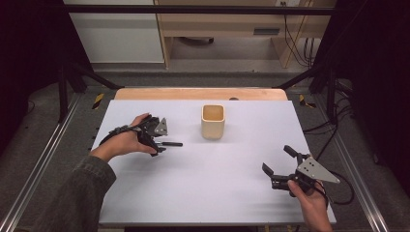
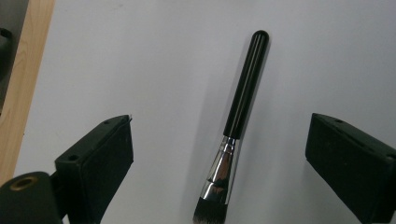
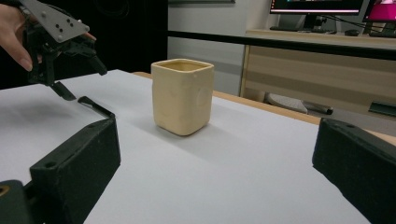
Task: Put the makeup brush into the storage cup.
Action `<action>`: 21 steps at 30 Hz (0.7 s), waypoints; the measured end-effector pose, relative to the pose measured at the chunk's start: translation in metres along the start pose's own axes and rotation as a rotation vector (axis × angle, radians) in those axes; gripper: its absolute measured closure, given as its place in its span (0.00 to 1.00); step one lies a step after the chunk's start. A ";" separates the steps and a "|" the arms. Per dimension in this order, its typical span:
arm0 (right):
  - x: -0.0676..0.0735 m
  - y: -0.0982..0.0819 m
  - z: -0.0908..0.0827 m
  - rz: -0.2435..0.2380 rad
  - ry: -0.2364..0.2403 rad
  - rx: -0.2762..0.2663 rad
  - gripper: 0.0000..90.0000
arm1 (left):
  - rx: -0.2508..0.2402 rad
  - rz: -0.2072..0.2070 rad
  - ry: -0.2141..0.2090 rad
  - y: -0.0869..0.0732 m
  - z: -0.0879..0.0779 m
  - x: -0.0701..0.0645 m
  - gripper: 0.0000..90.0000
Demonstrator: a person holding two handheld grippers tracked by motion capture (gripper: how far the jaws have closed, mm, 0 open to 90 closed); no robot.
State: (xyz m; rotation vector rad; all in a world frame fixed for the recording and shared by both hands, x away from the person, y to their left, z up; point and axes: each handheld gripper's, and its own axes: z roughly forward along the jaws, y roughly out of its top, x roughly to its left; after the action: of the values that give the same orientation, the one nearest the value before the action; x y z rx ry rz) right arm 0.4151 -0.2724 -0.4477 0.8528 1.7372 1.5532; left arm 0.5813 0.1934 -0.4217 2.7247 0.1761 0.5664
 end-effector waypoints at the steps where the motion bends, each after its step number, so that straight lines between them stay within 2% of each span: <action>1: 0.000 0.000 0.000 -0.001 0.001 0.001 0.02 | 0.006 0.006 -0.002 0.000 0.000 0.000 0.08; 15: 0.000 0.000 0.000 0.000 0.003 -0.002 0.02 | 0.045 0.036 -0.037 0.001 0.009 0.002 0.13; 21: 0.000 0.000 0.000 -0.002 0.004 0.000 0.02 | 0.052 0.031 -0.046 -0.001 0.012 0.004 0.15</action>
State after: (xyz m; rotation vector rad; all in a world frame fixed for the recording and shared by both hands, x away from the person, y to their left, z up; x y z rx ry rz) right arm 0.4148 -0.2721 -0.4477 0.8488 1.7400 1.5545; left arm 0.5898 0.1918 -0.4311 2.7930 0.1393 0.5139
